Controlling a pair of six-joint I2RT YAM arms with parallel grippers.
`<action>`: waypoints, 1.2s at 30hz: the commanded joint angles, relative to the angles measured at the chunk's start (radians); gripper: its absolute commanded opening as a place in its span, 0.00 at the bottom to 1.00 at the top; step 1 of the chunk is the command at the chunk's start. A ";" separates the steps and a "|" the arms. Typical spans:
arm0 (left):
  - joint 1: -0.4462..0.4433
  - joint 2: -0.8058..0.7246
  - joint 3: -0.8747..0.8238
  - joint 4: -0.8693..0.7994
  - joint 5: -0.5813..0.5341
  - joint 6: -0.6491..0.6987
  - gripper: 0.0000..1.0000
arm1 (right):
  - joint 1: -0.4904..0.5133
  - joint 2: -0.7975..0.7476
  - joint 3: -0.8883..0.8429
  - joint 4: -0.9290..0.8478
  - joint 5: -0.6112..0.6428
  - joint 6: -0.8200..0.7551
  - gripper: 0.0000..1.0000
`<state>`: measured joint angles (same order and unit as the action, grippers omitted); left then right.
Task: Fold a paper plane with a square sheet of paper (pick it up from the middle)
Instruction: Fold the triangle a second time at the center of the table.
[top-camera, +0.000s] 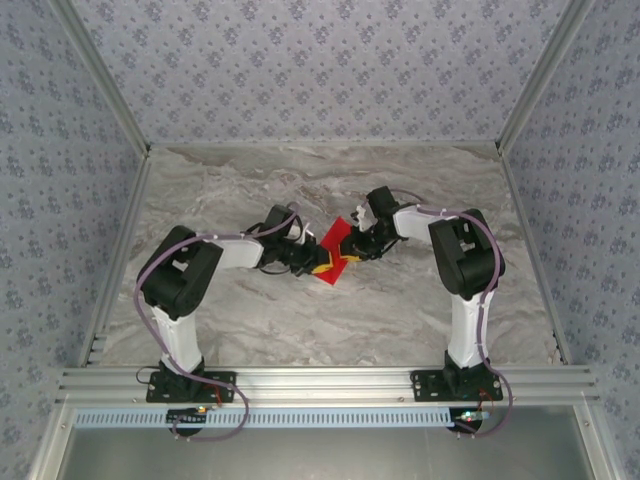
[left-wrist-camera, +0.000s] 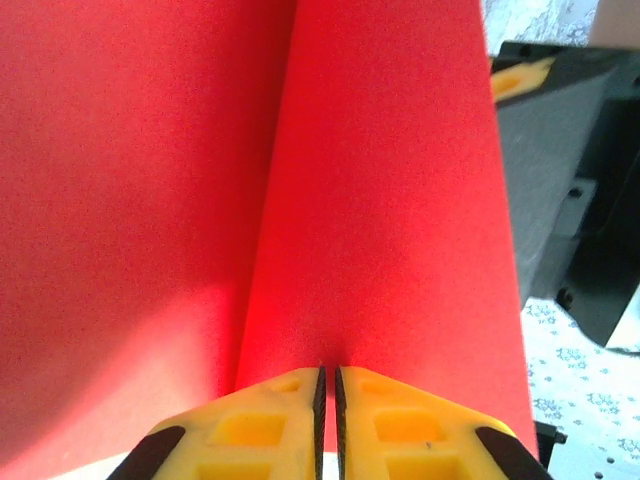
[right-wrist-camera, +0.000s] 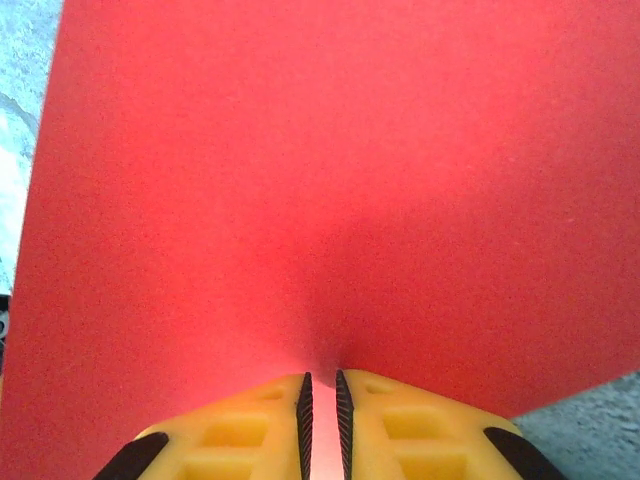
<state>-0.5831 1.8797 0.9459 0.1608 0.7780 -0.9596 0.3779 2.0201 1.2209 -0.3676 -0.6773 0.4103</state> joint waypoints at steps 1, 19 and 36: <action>-0.001 -0.061 -0.028 0.012 0.017 0.025 0.14 | 0.006 0.039 0.020 -0.058 0.048 -0.011 0.19; 0.009 0.024 0.040 0.115 -0.001 -0.028 0.14 | 0.011 0.024 0.026 -0.071 0.036 -0.006 0.21; 0.016 0.042 0.030 0.098 -0.016 -0.018 0.10 | -0.032 -0.173 -0.185 0.220 -0.156 0.139 0.41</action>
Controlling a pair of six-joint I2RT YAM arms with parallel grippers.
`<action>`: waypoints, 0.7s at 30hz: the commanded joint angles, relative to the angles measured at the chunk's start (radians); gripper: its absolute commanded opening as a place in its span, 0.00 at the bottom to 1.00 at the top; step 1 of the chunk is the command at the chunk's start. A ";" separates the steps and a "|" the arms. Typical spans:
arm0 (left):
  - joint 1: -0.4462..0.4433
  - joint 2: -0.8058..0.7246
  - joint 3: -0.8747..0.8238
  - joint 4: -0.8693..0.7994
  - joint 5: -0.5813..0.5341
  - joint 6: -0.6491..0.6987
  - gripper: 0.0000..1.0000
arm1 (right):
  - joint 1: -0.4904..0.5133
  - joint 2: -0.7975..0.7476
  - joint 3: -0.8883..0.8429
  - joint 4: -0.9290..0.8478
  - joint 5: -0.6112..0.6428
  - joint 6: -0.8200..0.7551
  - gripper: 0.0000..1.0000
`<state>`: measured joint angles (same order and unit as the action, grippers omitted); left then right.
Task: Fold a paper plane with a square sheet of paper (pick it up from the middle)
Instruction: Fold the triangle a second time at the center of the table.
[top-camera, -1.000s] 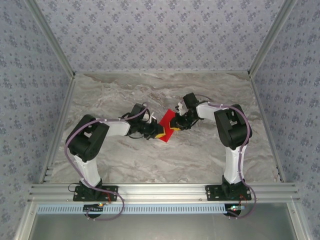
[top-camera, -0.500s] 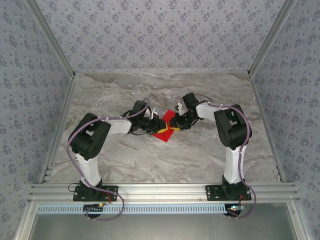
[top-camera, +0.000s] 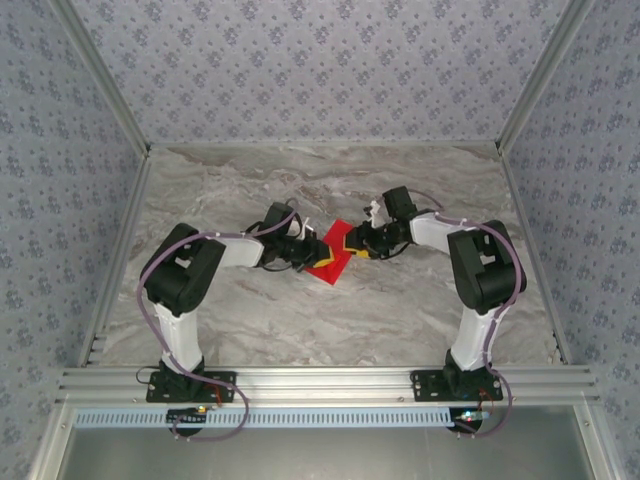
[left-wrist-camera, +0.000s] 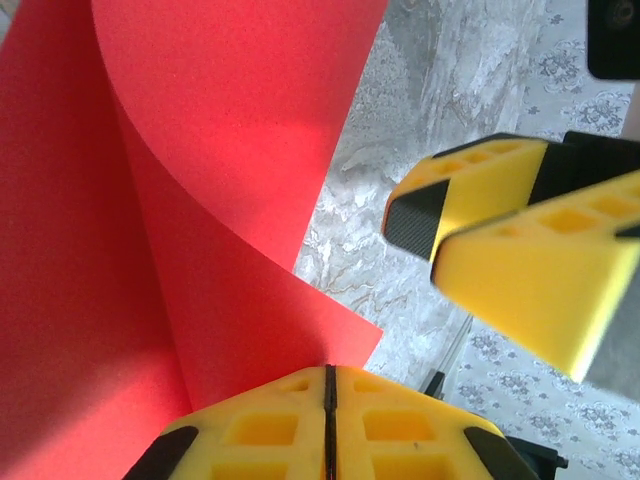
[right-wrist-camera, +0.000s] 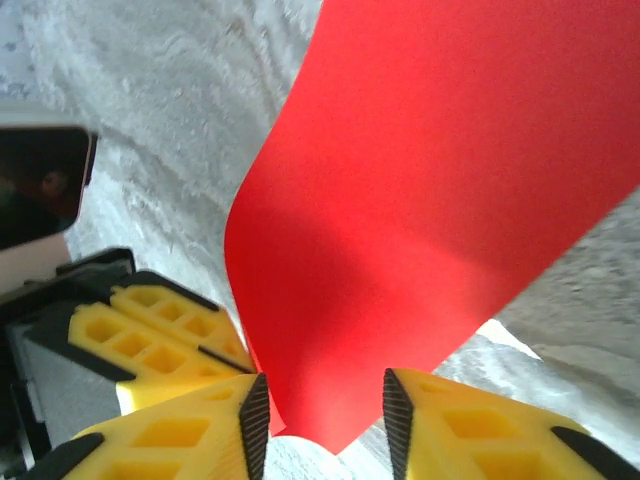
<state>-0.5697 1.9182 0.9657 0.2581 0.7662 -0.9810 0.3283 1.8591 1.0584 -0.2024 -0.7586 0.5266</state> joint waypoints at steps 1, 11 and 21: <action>0.004 0.004 0.008 0.001 -0.004 0.004 0.10 | 0.023 -0.009 -0.021 0.053 -0.077 0.021 0.42; 0.008 -0.007 0.004 0.000 -0.004 0.004 0.10 | 0.050 0.042 0.005 0.052 -0.093 0.022 0.36; 0.005 -0.025 0.005 0.005 0.000 0.003 0.11 | 0.050 0.067 0.040 -0.043 -0.001 -0.038 0.10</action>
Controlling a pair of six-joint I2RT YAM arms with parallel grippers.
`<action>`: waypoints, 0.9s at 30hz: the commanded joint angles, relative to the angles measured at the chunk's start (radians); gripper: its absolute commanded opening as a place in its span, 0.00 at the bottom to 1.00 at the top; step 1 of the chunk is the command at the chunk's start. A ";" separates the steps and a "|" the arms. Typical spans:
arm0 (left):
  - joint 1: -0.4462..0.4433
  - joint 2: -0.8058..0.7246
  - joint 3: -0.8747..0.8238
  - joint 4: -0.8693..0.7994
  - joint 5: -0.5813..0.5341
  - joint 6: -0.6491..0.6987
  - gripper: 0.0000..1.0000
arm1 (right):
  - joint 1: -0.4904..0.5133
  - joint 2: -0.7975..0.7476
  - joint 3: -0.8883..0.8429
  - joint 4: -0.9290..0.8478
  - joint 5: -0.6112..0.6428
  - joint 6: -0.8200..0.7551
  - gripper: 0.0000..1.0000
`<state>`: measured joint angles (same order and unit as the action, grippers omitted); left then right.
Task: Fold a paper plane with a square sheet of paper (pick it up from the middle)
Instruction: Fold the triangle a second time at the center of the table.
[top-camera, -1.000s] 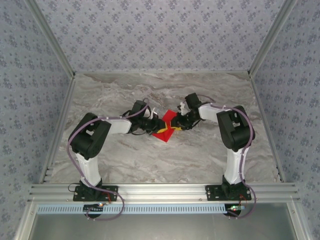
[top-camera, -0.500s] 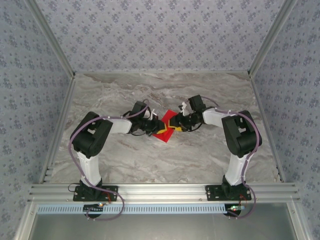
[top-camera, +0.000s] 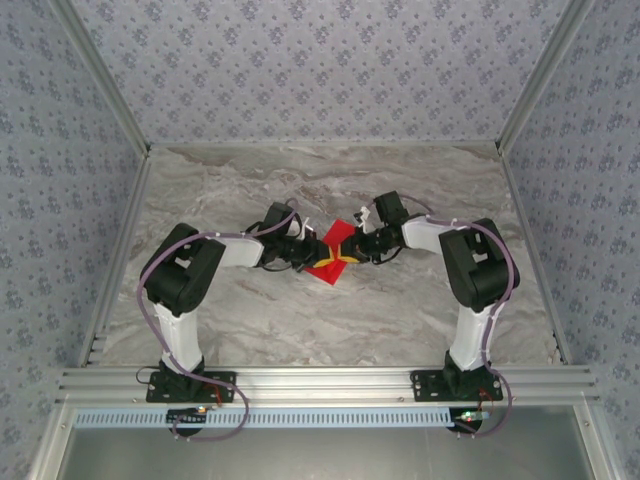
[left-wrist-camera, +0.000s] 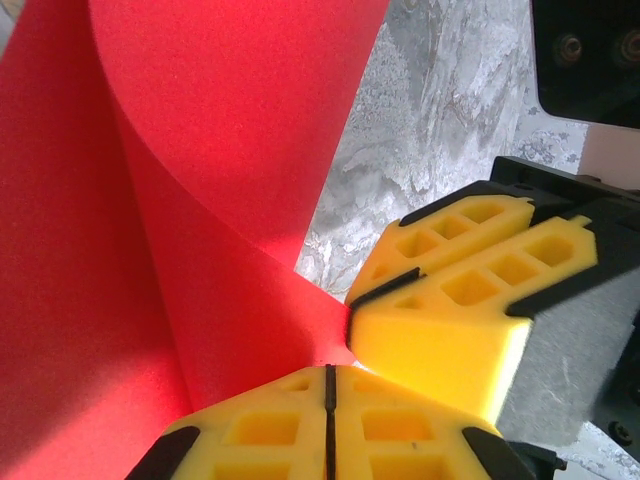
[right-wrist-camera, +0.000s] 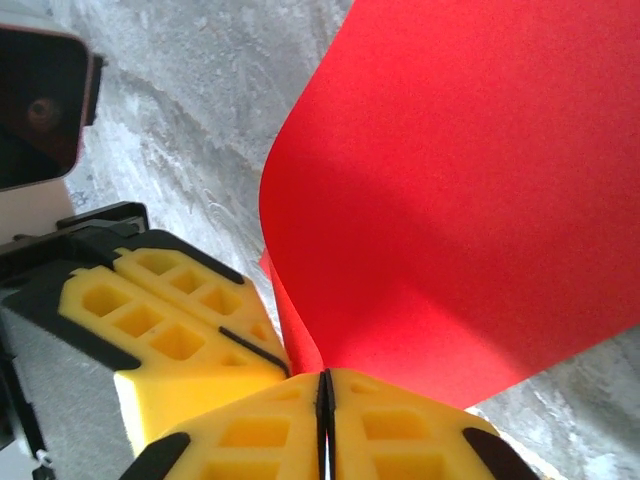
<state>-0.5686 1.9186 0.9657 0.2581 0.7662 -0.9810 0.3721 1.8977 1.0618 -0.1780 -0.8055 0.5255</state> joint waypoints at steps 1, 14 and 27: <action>0.005 -0.027 0.007 0.005 0.000 0.005 0.11 | 0.005 0.035 0.046 -0.083 0.060 -0.049 0.10; 0.001 0.001 0.036 0.022 0.012 -0.004 0.14 | 0.006 0.072 0.085 -0.150 0.156 -0.095 0.09; -0.018 0.045 0.086 -0.028 0.010 0.025 0.14 | 0.004 0.078 0.105 -0.175 0.180 -0.108 0.09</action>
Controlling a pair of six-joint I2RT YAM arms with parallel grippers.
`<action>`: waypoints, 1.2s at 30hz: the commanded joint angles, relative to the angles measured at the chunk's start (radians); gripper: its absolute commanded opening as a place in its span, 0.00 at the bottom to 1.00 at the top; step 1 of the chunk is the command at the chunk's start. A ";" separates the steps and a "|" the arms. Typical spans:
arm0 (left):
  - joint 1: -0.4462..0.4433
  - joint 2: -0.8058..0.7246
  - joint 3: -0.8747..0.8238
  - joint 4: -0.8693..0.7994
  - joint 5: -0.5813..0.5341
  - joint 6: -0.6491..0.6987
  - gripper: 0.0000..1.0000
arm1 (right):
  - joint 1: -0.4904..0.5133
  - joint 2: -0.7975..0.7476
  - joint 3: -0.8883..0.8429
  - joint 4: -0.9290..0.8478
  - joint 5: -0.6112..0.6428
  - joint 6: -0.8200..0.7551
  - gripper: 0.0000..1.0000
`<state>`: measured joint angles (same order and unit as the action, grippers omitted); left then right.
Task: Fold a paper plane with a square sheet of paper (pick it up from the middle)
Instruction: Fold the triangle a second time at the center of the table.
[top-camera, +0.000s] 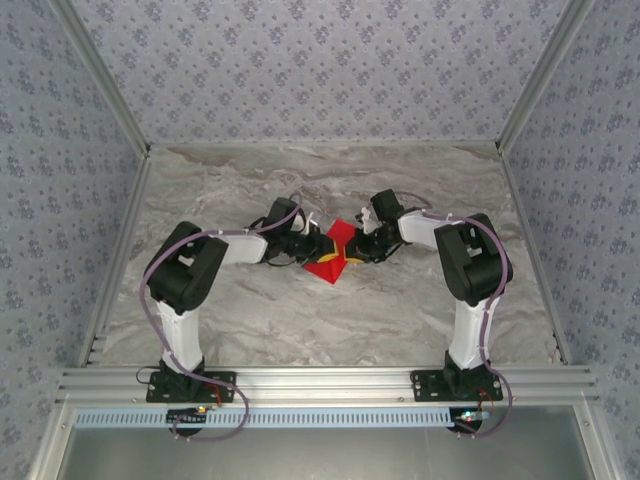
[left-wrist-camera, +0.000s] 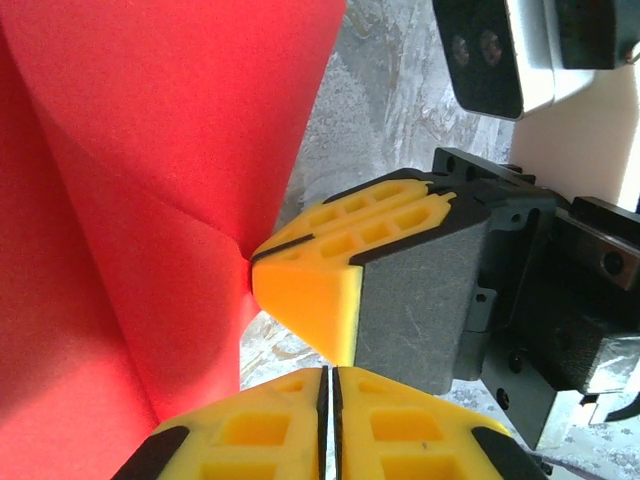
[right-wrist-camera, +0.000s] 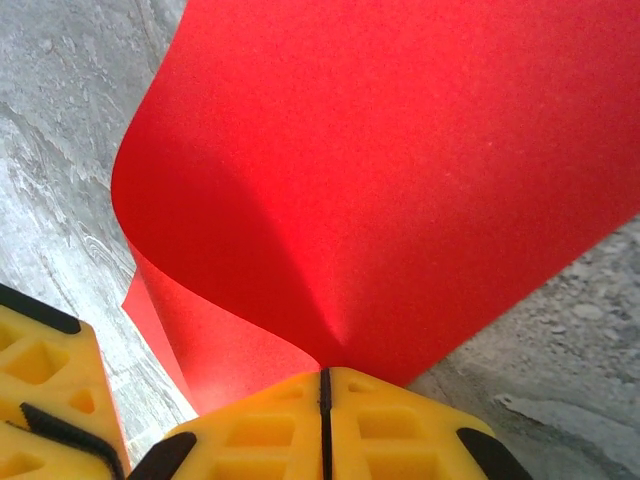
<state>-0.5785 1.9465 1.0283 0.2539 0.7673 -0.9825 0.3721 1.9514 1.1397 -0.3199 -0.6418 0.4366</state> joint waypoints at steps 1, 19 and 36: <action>-0.009 0.019 0.024 -0.026 0.009 0.027 0.14 | 0.005 0.026 0.029 -0.035 0.017 -0.020 0.09; -0.026 0.060 0.049 -0.063 -0.012 0.040 0.14 | 0.004 0.037 0.037 -0.050 0.034 -0.027 0.09; -0.027 0.069 0.029 -0.099 -0.031 0.056 0.14 | 0.005 0.049 0.044 -0.058 0.030 -0.030 0.09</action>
<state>-0.5980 2.0003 1.0531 0.1787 0.7433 -0.9504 0.3721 1.9713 1.1641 -0.3466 -0.6243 0.4248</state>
